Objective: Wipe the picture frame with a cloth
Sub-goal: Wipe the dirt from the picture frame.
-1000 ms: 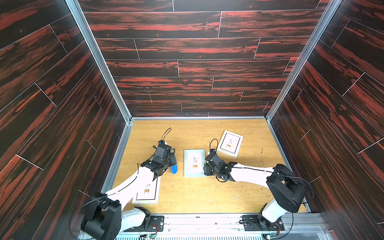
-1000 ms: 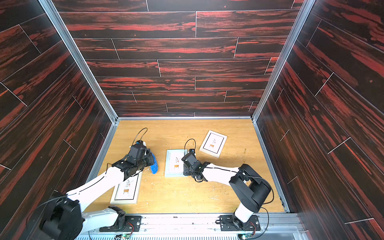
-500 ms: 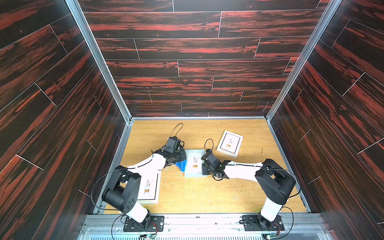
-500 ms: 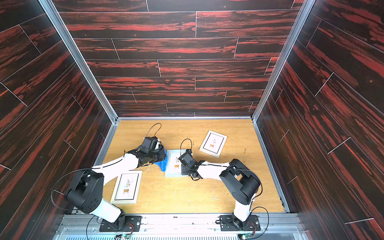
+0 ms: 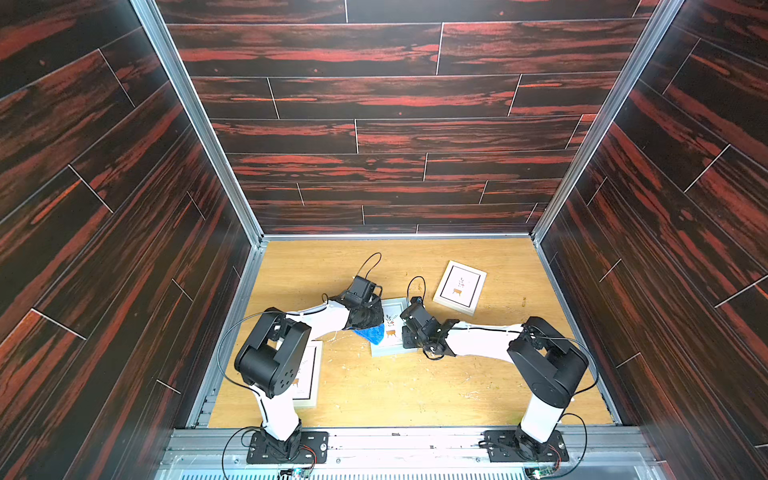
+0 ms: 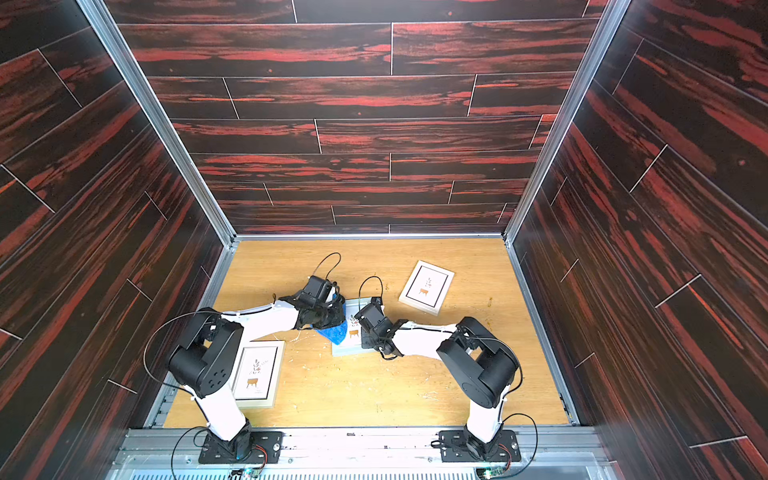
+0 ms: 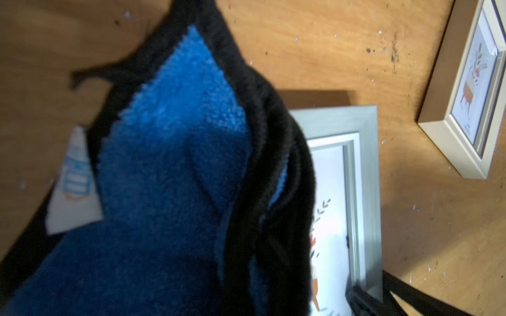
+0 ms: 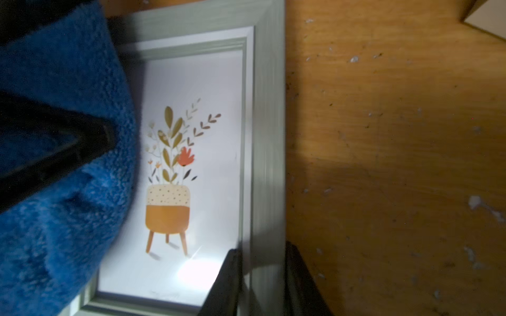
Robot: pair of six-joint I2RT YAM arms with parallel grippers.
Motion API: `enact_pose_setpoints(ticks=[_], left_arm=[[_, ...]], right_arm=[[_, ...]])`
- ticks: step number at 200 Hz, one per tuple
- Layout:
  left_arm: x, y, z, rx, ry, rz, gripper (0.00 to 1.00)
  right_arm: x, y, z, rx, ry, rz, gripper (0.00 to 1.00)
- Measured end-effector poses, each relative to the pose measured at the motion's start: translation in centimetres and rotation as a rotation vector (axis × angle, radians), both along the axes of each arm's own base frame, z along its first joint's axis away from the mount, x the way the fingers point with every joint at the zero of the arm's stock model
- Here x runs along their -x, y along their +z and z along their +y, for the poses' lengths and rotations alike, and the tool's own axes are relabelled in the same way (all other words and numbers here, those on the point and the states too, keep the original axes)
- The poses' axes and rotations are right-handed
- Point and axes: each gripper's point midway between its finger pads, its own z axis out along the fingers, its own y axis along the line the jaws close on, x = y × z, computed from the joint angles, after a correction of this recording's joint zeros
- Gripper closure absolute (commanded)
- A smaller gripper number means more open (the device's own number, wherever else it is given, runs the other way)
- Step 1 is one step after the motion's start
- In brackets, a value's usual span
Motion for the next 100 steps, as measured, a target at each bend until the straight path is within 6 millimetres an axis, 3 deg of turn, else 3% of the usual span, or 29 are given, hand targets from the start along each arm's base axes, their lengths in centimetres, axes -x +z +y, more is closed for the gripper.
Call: enact_pose_setpoints(ticks=[33,50,69,89,100], left_arm=[[4.0,0.1,-0.3,-0.004,-0.027,0.046,1.0],[4.2,0.2,-0.2,-0.016,-0.024,0.064,1.0],[2.1,0.4,0.5,-0.03,0.008,0.074,1.0],[-2.5,0.6,1.2,-0.038,0.057,0.051,1.0],[-4.1,0.7,1.1,-0.033,0.065,0.035,1.0]], right_arm=[[0.0,0.0,0.0,-0.001,-0.005,0.006,0.94],[0.0,-0.1,0.1,-0.003,-0.006,0.007,0.95],[-0.1,0.0,0.2,-0.015,-0.017,0.007,0.95],[-0.1,-0.1,0.2,-0.019,-0.023,0.008,0.95],[-0.2,-0.1,0.2,-0.019,-0.026,0.007,0.95]])
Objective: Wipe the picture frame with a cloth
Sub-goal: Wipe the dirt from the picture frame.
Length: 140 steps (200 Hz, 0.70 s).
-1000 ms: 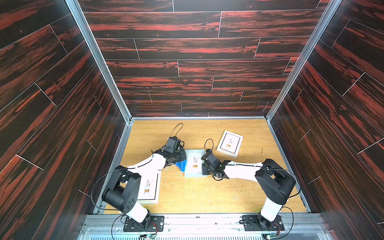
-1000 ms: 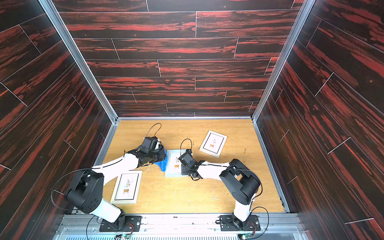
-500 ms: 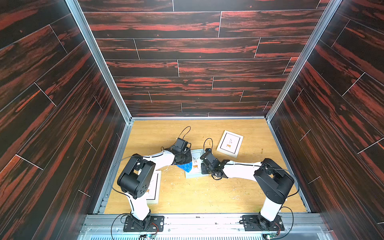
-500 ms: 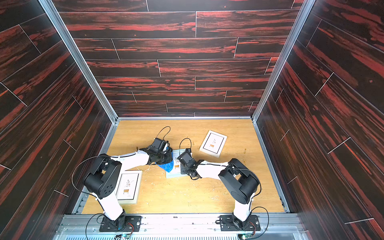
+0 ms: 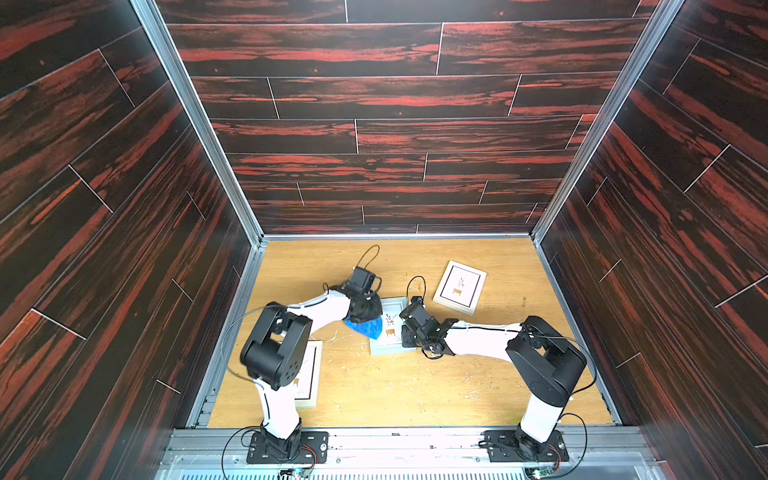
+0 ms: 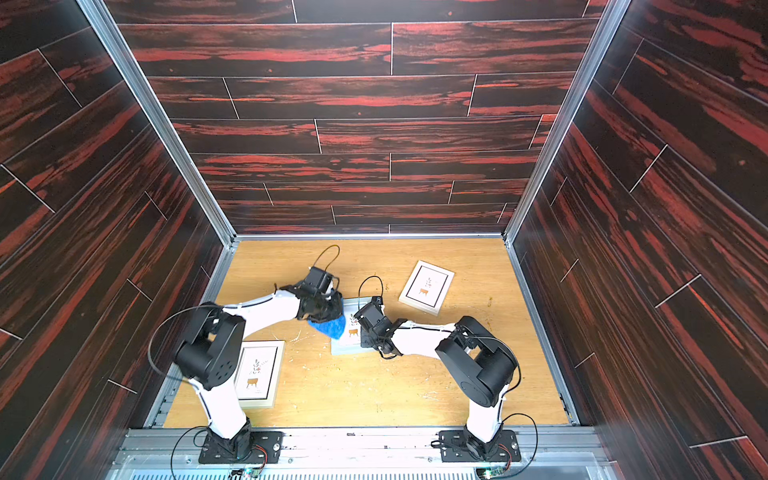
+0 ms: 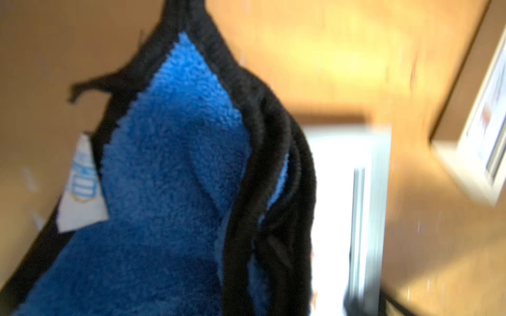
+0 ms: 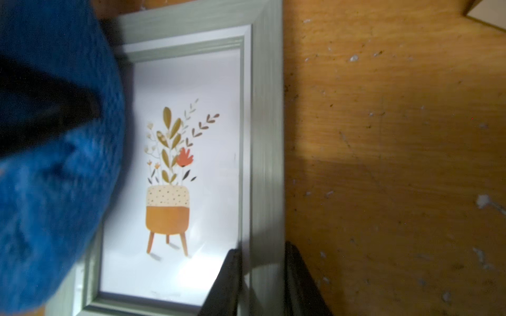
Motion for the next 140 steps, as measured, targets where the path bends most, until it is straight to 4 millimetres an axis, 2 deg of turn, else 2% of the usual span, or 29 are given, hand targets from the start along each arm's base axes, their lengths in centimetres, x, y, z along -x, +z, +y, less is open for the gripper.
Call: enact_pose_setpoints(ticks=[11,24,55,69,91,122,132,140], left_arm=[[-0.3,-0.1,0.1,0.0,0.003,-0.008,1.0],[0.8,-0.2,-0.3,-0.01,-0.015,-0.01,1.0],[7.6,-0.8,-1.6,-0.013,-0.085,0.042,1.0],[8.7,-0.8,-1.6,-0.02,-0.087,0.055,1.0],[6.9,-0.7,-1.2,-0.021,-0.063,0.074,1.0],[0.0,-0.5,-0.9,-0.035,-0.02,0.043,1.0],[-0.6,-0.5,-0.7,-0.034,-0.016,0.035,1.0],[-0.3,-0.6,-0.5,-0.037,-0.016,0.035,1.0]], right_arm=[[0.0,0.0,0.0,0.001,-0.001,0.0,0.95],[0.0,-0.1,0.0,0.002,-0.003,0.0,0.95],[0.0,0.0,0.0,0.002,-0.004,0.001,0.96],[0.0,0.0,0.0,0.003,-0.004,0.002,0.96],[-0.1,0.0,0.1,-0.001,-0.009,0.002,0.96],[-0.2,0.0,0.0,-0.003,-0.024,0.001,0.96],[-0.3,0.0,0.1,-0.004,-0.026,-0.002,0.96],[-0.4,0.0,0.1,-0.006,-0.027,-0.004,0.96]])
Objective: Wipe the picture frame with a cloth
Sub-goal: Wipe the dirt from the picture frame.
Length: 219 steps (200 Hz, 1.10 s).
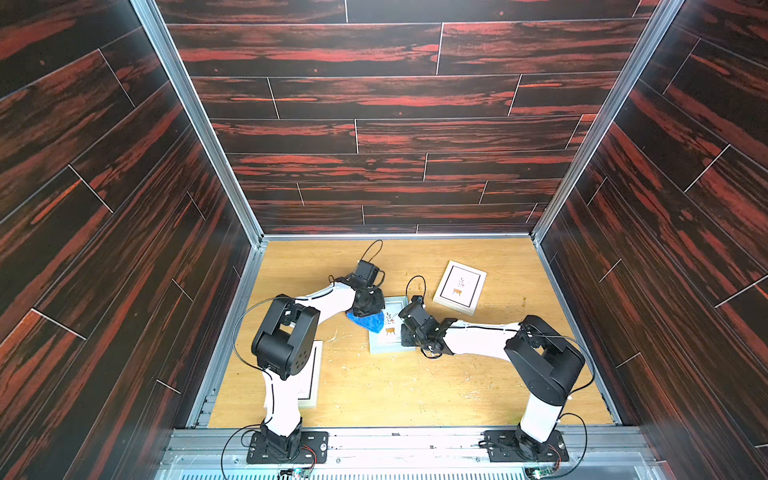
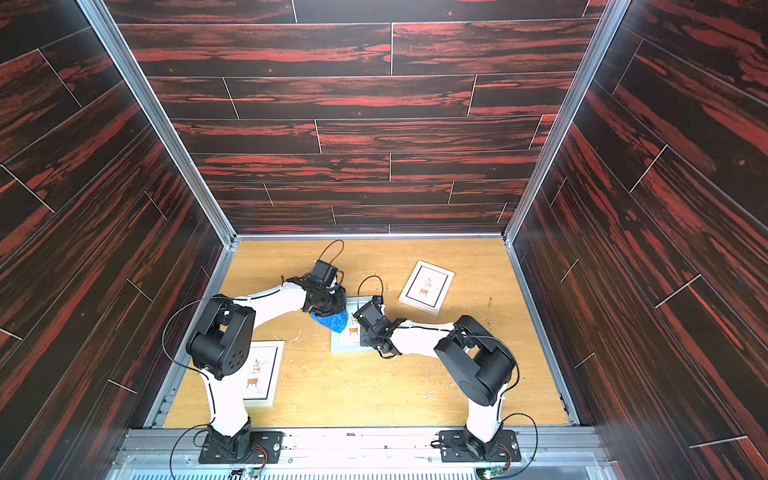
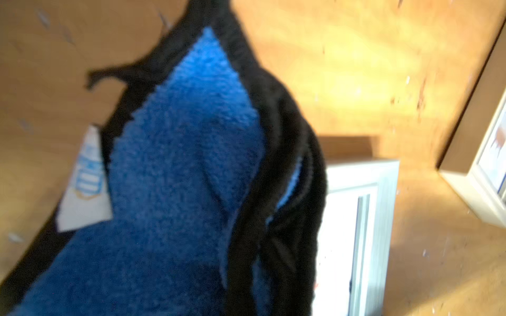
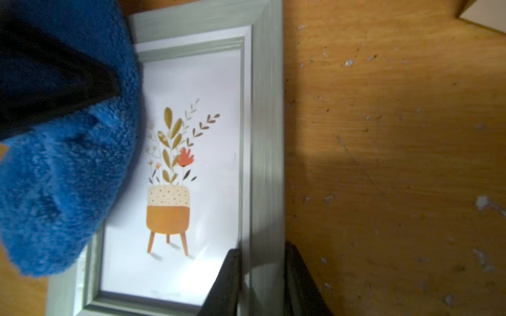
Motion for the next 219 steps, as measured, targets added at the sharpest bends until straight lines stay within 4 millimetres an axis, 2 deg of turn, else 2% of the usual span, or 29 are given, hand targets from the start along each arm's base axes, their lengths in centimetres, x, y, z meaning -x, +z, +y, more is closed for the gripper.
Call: enact_pose_setpoints(ticks=[11,37,47,64,93,104,121,152,164,180,206,219], left_arm=[[1.1,0.0,-0.1,-0.002,-0.01,-0.007,1.0],[6.7,-0.2,-0.5,-0.004,-0.048,0.03,1.0],[7.6,-0.2,-0.7,-0.006,-0.054,0.044,1.0],[6.5,-0.2,-0.6,-0.007,-0.038,0.061,1.0],[-0.1,0.1,0.0,-0.002,0.029,0.031,1.0],[-1.1,0.3,0.2,0.005,0.038,0.018,1.0],[-0.5,0.6,0.4,-0.009,0.037,0.008,1.0],[5.6,-0.3,-0.4,-0.031,-0.026,0.045,1.0],[6.6,-0.4,-0.8,-0.038,-0.043,0.055,1.0],[5.6,-0.4,-0.7,-0.033,-0.032,0.072,1.0],[0.4,-0.1,-0.3,-0.032,0.016,0.048,1.0],[-0.5,0.0,0.0,-0.023,0.031,0.036,1.0]], right_arm=[[0.0,0.0,0.0,0.001,0.0,0.0,0.96],[0.0,0.0,0.0,0.001,0.0,0.0,0.97],[0.0,0.0,0.0,0.0,0.0,0.0,0.97],[0.0,0.0,0.0,0.001,0.0,0.0,0.97],[0.0,0.0,0.0,0.001,-0.001,0.0,0.97],[0.0,0.0,0.1,-0.001,0.0,-0.002,0.97],[-0.1,0.0,0.1,-0.004,0.0,-0.004,0.97],[-0.1,0.0,0.1,-0.004,0.0,-0.004,0.97],[-0.1,0.0,0.1,-0.004,0.0,-0.004,0.97],[-0.1,0.0,0.1,-0.004,0.0,-0.004,0.97],[-0.1,0.0,0.1,-0.003,0.0,-0.003,0.97],[-0.1,0.0,0.1,-0.003,0.0,-0.004,0.97]])
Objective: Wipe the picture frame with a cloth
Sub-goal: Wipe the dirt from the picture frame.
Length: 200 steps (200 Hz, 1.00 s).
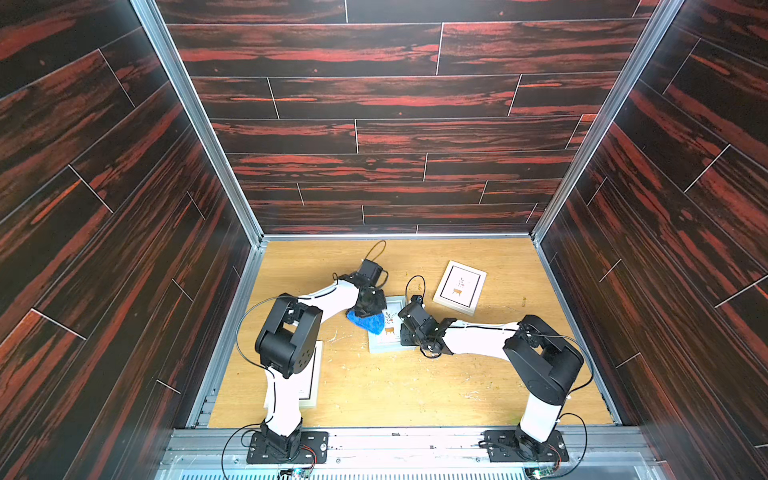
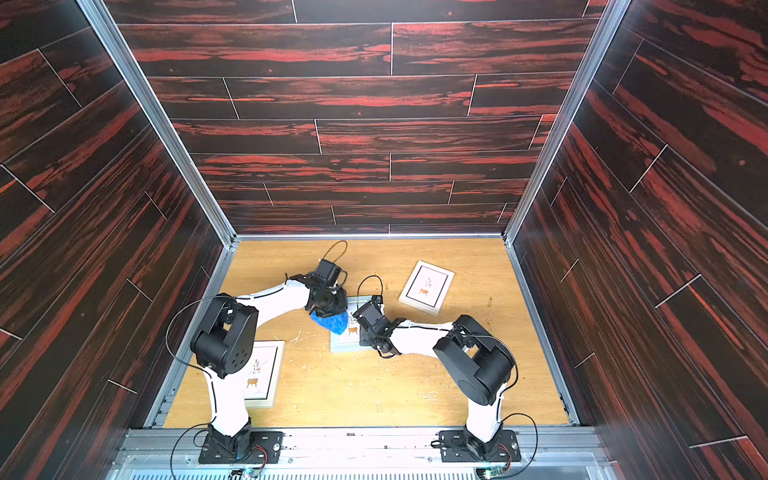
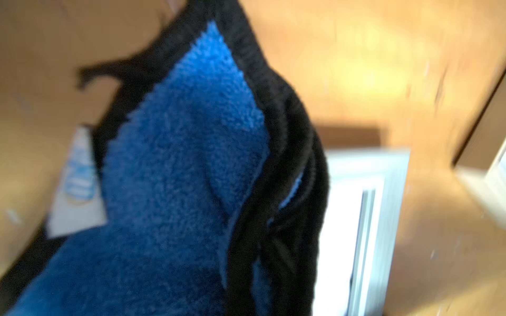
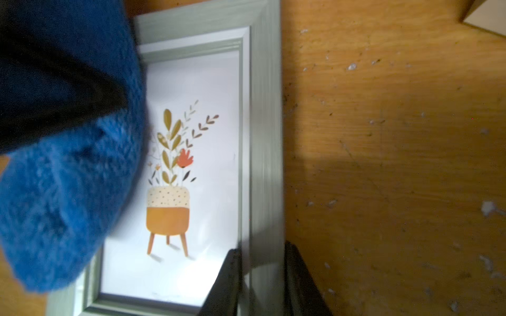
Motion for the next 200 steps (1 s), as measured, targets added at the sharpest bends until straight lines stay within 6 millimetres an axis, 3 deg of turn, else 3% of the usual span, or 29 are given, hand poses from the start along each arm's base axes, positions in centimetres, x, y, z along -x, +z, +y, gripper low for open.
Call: enact_pose_setpoints(ticks=[17,43,54,78,105,121,139,174,186,200], left_arm=[[1.3,0.1,-0.1,0.012,0.0,-0.011,1.0],[6.8,-0.4,-0.6,0.03,-0.028,0.018,1.0],[8.1,-0.4,-0.9,0.032,-0.041,0.028,1.0],[6.9,-0.4,-0.7,0.033,-0.024,0.042,1.0],[1.2,-0.1,-0.2,0.03,0.022,0.017,1.0],[-0.3,0.1,0.2,0.031,0.034,-0.005,1.0],[0.9,0.4,0.4,0.017,0.025,-0.018,1.0],[8.5,-0.3,-0.5,-0.005,-0.052,0.032,1.0],[8.6,-0.4,-0.6,-0.003,-0.056,0.033,1.0],[7.3,-0.3,-0.4,0.014,-0.039,0.045,1.0]], right_arm=[[0.0,0.0,0.0,-0.001,0.0,0.0,0.97],[0.0,0.0,0.0,-0.003,0.001,0.003,0.98],[0.0,0.0,0.1,-0.003,0.001,0.003,0.98],[0.0,0.0,0.0,-0.002,0.001,0.002,0.98],[0.0,0.0,0.0,-0.002,0.001,0.003,0.98],[0.0,0.0,0.0,-0.003,0.001,0.003,0.98],[0.0,0.0,0.1,-0.005,0.0,0.003,0.98],[0.0,0.0,0.1,-0.006,0.0,0.002,0.98],[0.0,0.0,0.0,-0.006,0.0,0.002,0.98],[0.0,0.0,0.0,-0.007,0.001,0.002,0.98]])
